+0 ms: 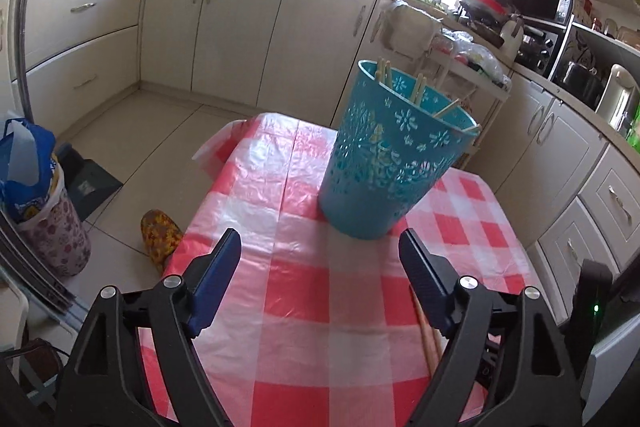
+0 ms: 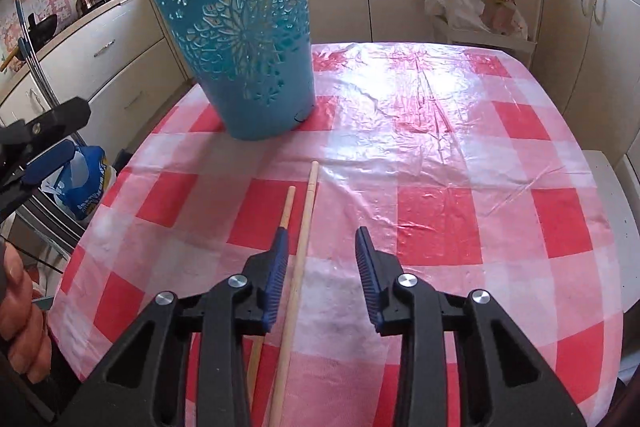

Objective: Organize utensils
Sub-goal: 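Close the right gripper on a stick while the left gripper grasps another stick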

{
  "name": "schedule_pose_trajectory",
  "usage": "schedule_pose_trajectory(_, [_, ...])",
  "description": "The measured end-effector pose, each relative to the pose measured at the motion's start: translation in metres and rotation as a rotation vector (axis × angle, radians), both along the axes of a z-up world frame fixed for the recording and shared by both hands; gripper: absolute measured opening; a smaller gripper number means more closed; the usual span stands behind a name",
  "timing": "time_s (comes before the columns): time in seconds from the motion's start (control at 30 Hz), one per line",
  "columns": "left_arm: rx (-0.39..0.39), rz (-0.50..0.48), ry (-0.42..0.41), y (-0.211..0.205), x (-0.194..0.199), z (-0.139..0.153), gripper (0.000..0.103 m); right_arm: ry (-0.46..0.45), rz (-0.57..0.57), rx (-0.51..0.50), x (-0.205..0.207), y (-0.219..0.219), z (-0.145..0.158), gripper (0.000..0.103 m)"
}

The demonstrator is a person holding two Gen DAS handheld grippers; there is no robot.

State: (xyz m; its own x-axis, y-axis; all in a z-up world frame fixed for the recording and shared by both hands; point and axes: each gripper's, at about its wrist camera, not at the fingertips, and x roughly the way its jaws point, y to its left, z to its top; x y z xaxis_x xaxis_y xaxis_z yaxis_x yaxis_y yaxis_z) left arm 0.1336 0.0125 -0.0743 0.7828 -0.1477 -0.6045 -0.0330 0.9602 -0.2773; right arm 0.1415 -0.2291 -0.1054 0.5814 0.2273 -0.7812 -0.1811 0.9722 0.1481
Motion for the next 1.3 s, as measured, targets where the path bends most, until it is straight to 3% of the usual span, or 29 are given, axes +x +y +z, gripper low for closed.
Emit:
schedule_pose_trajectory(0.27, [0.028,-0.034,0.063,-0.009,0.003,-0.011,0.079,0.035,-0.010,-0.064,0.003,0.002,-0.008,0.008])
schedule_pose_trajectory(0.37, [0.059,-0.101,0.114,-0.033,0.008,-0.021,0.079,0.040,-0.022,-0.088,-0.009,-0.008,-0.006,0.008])
schedule_pose_trajectory(0.53, [0.161,-0.255,0.226,-0.093,0.014,-0.049,0.079,0.073,-0.082,-0.002,-0.032,-0.045,-0.004,0.007])
schedule_pose_trajectory(0.7, [0.229,-0.306,0.287,-0.126,0.018,-0.066,0.079,0.082,-0.114,0.045,-0.048,-0.074,-0.002,0.007])
schedule_pose_trajectory(0.8, [0.288,-0.322,0.280,-0.135,0.015,-0.069,0.078,0.080,-0.113,0.045,-0.052,-0.076,-0.001,0.007])
schedule_pose_trajectory(0.83, [0.303,-0.331,0.273,-0.136,0.014,-0.070,0.075,0.079,-0.113,0.044,-0.052,-0.075,-0.001,0.007])
schedule_pose_trajectory(0.87, [0.314,-0.337,0.264,-0.135,0.012,-0.069,0.066,0.079,-0.112,0.046,-0.051,-0.073,-0.002,0.007])
schedule_pose_trajectory(1.0, [0.319,-0.388,0.247,-0.126,0.008,-0.063,0.016,0.084,-0.078,0.061,-0.049,-0.057,-0.004,0.007])
schedule_pose_trajectory(1.1, [0.294,-0.412,0.256,-0.106,0.007,-0.061,0.009,0.091,-0.043,0.074,-0.049,-0.042,-0.005,0.007])
schedule_pose_trajectory(1.3, [0.271,-0.461,0.281,-0.083,0.013,-0.061,0.009,0.097,0.008,0.043,-0.041,-0.023,-0.003,0.008])
